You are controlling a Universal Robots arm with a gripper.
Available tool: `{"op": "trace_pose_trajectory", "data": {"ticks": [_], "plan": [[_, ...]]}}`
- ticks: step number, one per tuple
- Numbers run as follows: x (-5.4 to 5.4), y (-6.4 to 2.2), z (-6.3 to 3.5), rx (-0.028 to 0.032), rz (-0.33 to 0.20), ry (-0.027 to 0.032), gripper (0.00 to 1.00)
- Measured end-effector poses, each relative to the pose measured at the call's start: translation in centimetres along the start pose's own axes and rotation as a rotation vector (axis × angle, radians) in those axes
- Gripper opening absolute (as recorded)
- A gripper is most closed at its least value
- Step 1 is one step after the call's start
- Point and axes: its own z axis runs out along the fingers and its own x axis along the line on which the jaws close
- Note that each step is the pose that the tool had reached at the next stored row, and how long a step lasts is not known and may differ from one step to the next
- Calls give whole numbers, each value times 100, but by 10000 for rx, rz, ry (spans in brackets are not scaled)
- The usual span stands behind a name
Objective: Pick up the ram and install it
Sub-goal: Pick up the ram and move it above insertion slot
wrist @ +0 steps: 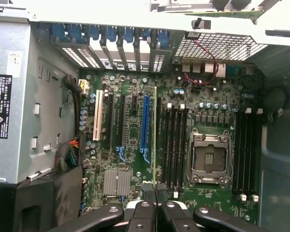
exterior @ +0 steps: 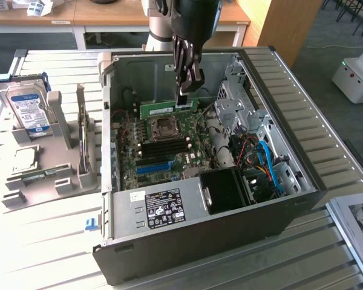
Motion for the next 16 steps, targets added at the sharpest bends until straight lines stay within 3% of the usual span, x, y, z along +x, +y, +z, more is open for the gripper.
{"op": "trace_pose_trajectory", "data": {"ticks": [8,16], "plan": [[-13,0,6,0,4,-1,12],[-119,-6,22,0,3,-1,12]]}}
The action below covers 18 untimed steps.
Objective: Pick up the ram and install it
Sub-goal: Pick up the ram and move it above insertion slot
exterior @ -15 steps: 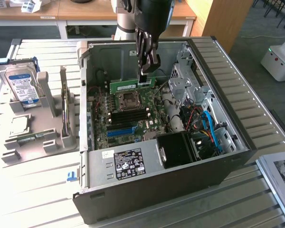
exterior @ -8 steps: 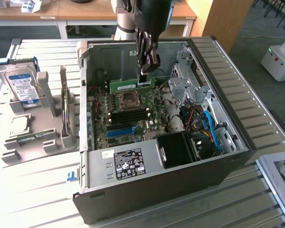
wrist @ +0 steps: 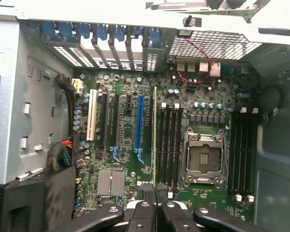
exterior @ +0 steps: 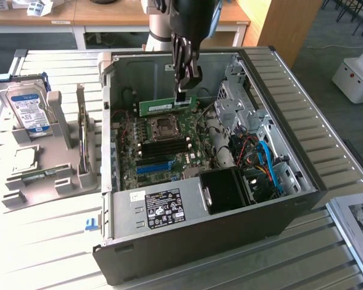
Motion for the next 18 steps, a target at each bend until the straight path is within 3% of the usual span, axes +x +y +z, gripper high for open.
{"op": "trace_pose_trajectory", "data": {"ticks": [7,12,18], "plan": [[-59,-4,9,5,1,-7,12],[-61,-3,10,51,3,-66,12],[-60,-3,10,51,3,-66,12]]}}
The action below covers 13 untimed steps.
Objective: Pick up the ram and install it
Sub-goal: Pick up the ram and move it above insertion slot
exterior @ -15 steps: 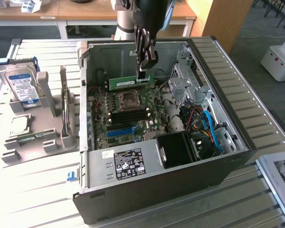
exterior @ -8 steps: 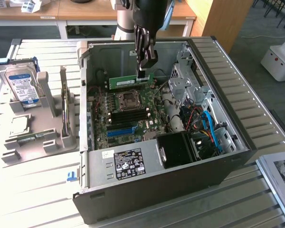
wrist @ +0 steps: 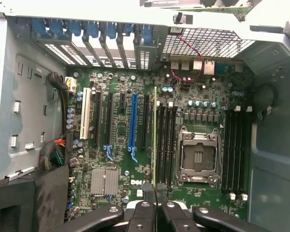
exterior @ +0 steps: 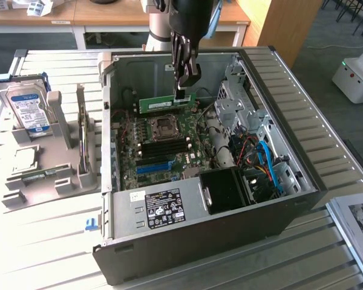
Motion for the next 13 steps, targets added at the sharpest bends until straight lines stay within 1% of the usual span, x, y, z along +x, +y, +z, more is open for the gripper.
{"op": "trace_pose_trajectory", "data": {"ticks": [4,13], "plan": [[0,-1,38,0,0,-5,12],[1,-6,165,1,-1,-21,12]]}}
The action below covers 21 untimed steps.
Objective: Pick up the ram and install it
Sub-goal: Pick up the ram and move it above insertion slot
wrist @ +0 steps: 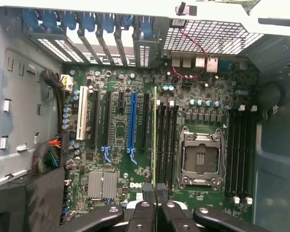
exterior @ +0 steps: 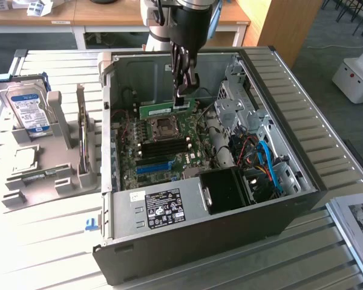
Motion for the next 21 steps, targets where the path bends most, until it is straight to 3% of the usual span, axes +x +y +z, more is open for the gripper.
{"op": "trace_pose_trajectory", "data": {"ticks": [21], "plan": [[-24,-4,22,-15,366,-14,12]]}}
